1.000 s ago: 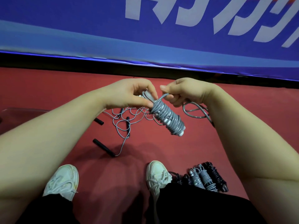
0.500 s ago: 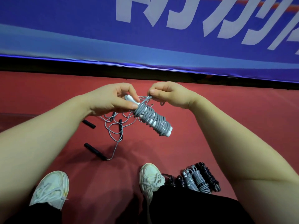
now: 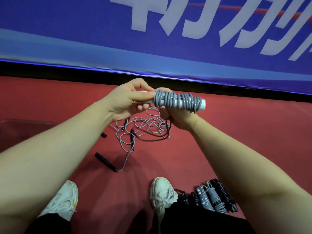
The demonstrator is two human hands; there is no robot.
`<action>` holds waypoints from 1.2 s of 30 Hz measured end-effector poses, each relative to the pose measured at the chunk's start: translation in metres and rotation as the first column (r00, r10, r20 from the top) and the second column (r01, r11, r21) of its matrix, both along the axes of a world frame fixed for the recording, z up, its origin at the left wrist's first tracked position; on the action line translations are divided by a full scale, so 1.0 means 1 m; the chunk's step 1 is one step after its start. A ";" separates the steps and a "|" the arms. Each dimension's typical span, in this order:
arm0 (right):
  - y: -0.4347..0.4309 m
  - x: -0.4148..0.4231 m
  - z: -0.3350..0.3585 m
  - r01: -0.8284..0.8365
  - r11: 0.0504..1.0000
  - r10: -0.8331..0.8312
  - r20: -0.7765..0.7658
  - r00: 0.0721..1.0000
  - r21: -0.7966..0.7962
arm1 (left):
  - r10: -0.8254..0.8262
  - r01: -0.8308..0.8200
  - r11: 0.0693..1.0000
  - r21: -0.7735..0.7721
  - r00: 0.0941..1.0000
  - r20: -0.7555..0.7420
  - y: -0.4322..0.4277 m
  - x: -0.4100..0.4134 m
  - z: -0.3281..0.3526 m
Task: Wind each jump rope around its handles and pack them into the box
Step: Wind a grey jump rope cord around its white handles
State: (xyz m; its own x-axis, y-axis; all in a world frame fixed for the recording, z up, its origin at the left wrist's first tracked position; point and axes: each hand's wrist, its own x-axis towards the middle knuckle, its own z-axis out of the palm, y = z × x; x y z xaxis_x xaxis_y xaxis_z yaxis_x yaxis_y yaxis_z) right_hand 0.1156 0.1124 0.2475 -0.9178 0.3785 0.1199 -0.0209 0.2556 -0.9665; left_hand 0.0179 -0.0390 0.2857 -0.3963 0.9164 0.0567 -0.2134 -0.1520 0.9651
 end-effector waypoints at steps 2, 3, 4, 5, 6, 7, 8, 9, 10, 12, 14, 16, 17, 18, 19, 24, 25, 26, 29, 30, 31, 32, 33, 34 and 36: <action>-0.008 -0.011 0.003 0.147 0.989 -0.150 -0.096 0.984 -0.036 | 0.046 -0.047 0.999 0.018 0.994 0.096 0.002 -0.001 0.005; -0.011 -0.015 0.004 0.226 0.974 -0.221 -0.127 0.967 0.023 | 0.057 -0.060 0.998 0.020 0.989 0.134 0.001 -0.002 0.007; -0.010 -0.017 0.002 0.314 0.939 -0.289 -0.175 0.941 0.138 | 0.061 -0.065 0.998 0.021 0.985 0.164 0.000 -0.004 0.008; -0.010 -0.016 0.001 0.380 0.876 -0.310 -0.255 0.916 0.297 | 0.054 -0.058 0.998 0.021 0.981 0.186 -0.001 -0.006 0.009; -0.007 -0.013 -0.003 0.430 0.777 -0.311 -0.314 0.897 0.459 | 0.039 -0.044 0.999 0.021 0.980 0.195 -0.003 -0.008 0.008; -0.006 -0.011 -0.004 0.452 0.662 -0.317 -0.323 0.891 0.598 | 0.024 -0.027 0.999 0.018 0.981 0.191 -0.004 -0.009 0.008; -0.005 -0.010 -0.004 0.434 0.574 -0.334 -0.285 0.899 0.695 | 0.015 -0.017 1.000 0.011 0.985 0.173 -0.005 -0.010 0.007; -0.006 -0.010 -0.001 0.378 0.551 -0.345 -0.209 0.915 0.744 | 0.016 -0.016 1.000 0.002 0.988 0.152 -0.004 -0.009 0.006; -0.010 -0.010 0.004 0.302 0.626 -0.351 -0.086 0.932 0.719 | 0.028 -0.028 1.000 -0.006 0.990 0.137 -0.004 -0.009 0.005; -0.018 -0.012 0.012 0.119 0.934 -0.159 0.096 0.983 0.336 | 0.086 -0.087 0.996 -0.002 0.987 0.133 -0.002 -0.008 0.005; -0.026 -0.016 0.014 -0.018 0.984 0.026 0.043 0.999 -0.177 | 0.166 -0.170 0.985 0.017 0.976 0.137 -0.001 -0.010 0.007; -0.029 -0.020 0.009 -0.027 0.908 0.072 0.091 0.993 -0.418 | 0.259 -0.263 0.964 0.025 0.959 0.113 -0.001 -0.015 0.011; -0.031 -0.020 0.006 -0.034 0.893 0.107 0.139 0.985 -0.448 | 0.312 -0.317 0.948 0.034 0.945 0.100 -0.001 -0.018 0.012; -0.032 -0.019 0.002 -0.042 0.885 0.145 0.190 0.971 -0.463 | 0.370 -0.375 0.926 0.043 0.925 0.089 -0.001 -0.022 0.012; -0.034 -0.017 -0.001 -0.052 0.874 0.189 0.239 0.953 -0.483 | 0.428 -0.433 0.900 0.050 0.900 0.077 -0.002 -0.027 0.011; -0.051 -0.014 0.006 -0.189 0.824 -0.152 0.529 0.835 0.535 | 0.529 -0.577 0.814 0.070 0.686 -0.499 -0.003 -0.042 -0.018; -0.055 -0.015 0.007 -0.233 0.595 -0.285 0.473 0.834 0.769 | 0.514 -0.583 0.809 0.068 0.647 -0.563 -0.001 -0.042 -0.022; -0.061 -0.014 0.011 -0.231 0.395 -0.373 0.385 0.844 0.889 | 0.499 -0.591 0.804 0.065 0.613 -0.613 0.001 -0.042 -0.025; -0.067 -0.010 0.027 -0.142 0.063 -0.378 0.155 0.913 0.988 | 0.438 -0.586 0.808 0.061 0.530 -0.726 0.002 -0.043 -0.027; -0.067 -0.009 0.037 -0.120 0.006 -0.348 0.114 0.930 0.993 | 0.398 -0.559 0.828 0.050 0.521 -0.755 0.001 -0.043 -0.027; -0.066 -0.008 0.045 -0.107 -0.039 -0.323 0.089 0.942 0.993 | 0.343 -0.520 0.853 0.033 0.514 -0.786 0.000 -0.041 -0.027; -0.065 -0.006 0.053 -0.099 -0.087 -0.299 0.069 0.952 0.991 | 0.280 -0.476 0.879 0.007 0.506 -0.816 -0.002 -0.039 -0.028; -0.062 -0.005 0.060 -0.096 -0.122 -0.278 0.059 0.959 0.988 | 0.216 -0.435 0.900 -0.026 0.497 -0.840 -0.004 -0.037 -0.027; -0.058 -0.003 0.064 -0.106 -0.147 -0.255 0.066 0.965 0.983 | 0.155 -0.400 0.915 -0.059 0.482 -0.862 -0.006 -0.034 -0.027; -0.047 0.000 0.068 -0.140 -0.122 -0.209 0.113 0.971 0.983 | 0.050 -0.328 0.938 -0.113 0.451 -0.891 -0.009 -0.030 -0.026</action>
State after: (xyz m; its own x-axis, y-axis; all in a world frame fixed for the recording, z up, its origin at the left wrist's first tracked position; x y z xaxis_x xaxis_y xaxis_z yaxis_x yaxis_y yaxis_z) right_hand 0.1155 0.0656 0.3160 -0.9677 0.0291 0.2506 0.1288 0.9111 0.3915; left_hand -0.0120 -0.0479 0.2601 -0.4321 0.8591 0.2742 0.7546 0.1780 0.6316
